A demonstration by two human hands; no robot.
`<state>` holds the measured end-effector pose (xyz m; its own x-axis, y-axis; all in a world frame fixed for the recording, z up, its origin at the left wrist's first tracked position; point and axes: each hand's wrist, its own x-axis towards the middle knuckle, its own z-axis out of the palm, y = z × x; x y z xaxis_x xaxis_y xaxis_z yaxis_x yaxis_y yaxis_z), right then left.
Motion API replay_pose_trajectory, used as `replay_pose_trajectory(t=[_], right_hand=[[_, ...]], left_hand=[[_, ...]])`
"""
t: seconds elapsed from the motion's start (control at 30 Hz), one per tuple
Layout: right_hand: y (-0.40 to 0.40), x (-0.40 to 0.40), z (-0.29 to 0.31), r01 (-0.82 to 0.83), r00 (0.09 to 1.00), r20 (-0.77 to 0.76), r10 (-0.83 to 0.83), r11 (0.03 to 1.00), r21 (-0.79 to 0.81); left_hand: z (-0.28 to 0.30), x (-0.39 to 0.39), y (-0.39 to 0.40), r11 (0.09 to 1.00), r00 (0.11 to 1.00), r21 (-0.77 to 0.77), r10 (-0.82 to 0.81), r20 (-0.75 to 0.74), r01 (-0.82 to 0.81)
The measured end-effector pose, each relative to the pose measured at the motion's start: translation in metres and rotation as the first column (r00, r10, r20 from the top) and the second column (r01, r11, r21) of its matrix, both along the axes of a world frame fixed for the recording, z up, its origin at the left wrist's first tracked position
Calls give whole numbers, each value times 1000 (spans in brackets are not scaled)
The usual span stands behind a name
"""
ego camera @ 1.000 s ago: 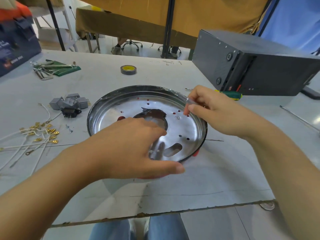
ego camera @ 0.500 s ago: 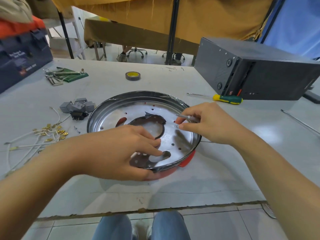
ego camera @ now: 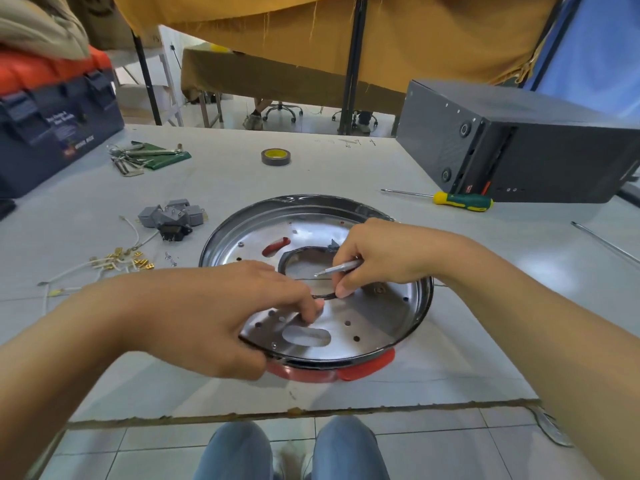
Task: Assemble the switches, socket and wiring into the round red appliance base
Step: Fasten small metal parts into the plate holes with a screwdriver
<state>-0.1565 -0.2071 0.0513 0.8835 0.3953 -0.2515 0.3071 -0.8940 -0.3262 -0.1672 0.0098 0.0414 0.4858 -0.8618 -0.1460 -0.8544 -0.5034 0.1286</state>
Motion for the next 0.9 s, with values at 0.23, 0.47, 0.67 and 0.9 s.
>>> replay_pose_trajectory(t=[0.23, 0.47, 0.67, 0.9], right_hand=[[0, 3, -2, 87, 995, -43, -86, 995, 38], [1, -1, -8, 209, 976, -80, -201, 971, 112], [4, -5, -9, 220, 975, -66, -214, 969, 108], [10, -1, -19, 276, 961, -63, -269, 939, 204]], left_hand=[[3, -1, 0, 997, 999, -71, 15, 40, -12], [-7, 8, -1, 988, 996, -142, 72, 53, -63], [-15, 17, 8, 984, 998, -170, 51, -48, -58], [-22, 35, 12, 948, 994, -308, 59, -91, -84]])
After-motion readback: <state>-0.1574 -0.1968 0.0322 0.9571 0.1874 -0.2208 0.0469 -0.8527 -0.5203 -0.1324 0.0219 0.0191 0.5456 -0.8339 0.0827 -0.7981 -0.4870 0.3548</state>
